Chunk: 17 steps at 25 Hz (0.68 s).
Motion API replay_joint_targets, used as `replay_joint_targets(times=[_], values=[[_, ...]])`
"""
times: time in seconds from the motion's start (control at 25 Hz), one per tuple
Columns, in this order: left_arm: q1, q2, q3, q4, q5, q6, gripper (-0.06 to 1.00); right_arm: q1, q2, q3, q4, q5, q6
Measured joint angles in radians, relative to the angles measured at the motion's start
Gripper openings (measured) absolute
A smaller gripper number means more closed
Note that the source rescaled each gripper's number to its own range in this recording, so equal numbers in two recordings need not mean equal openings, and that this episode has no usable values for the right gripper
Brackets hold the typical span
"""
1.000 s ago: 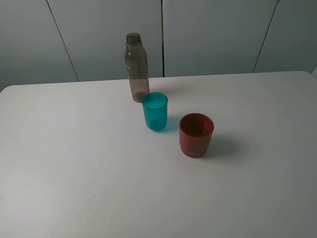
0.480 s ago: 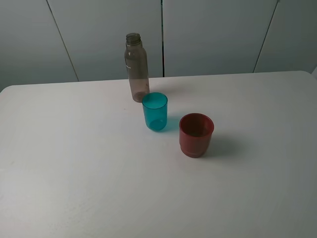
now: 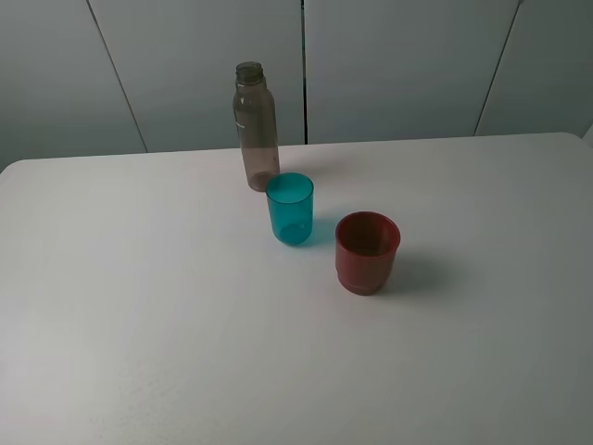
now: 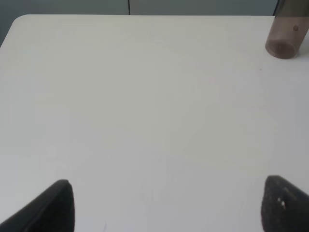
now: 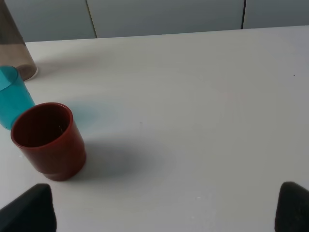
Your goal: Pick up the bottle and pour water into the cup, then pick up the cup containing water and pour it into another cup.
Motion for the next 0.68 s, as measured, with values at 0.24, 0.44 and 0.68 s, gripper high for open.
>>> replay_joint_targets(times=[0.24, 0.44, 0.68], values=[[0.000, 0.000, 0.000, 0.006, 0.000, -0.010, 0.96, 0.000, 0.000, 0.000, 0.000, 0.000, -0.004], [0.000, 0.000, 0.000, 0.008, 0.000, -0.010, 0.97, 0.000, 0.000, 0.000, 0.000, 0.000, -0.004], [0.000, 0.000, 0.000, 0.008, 0.000, -0.010, 0.97, 0.000, 0.000, 0.000, 0.000, 0.000, -0.004]])
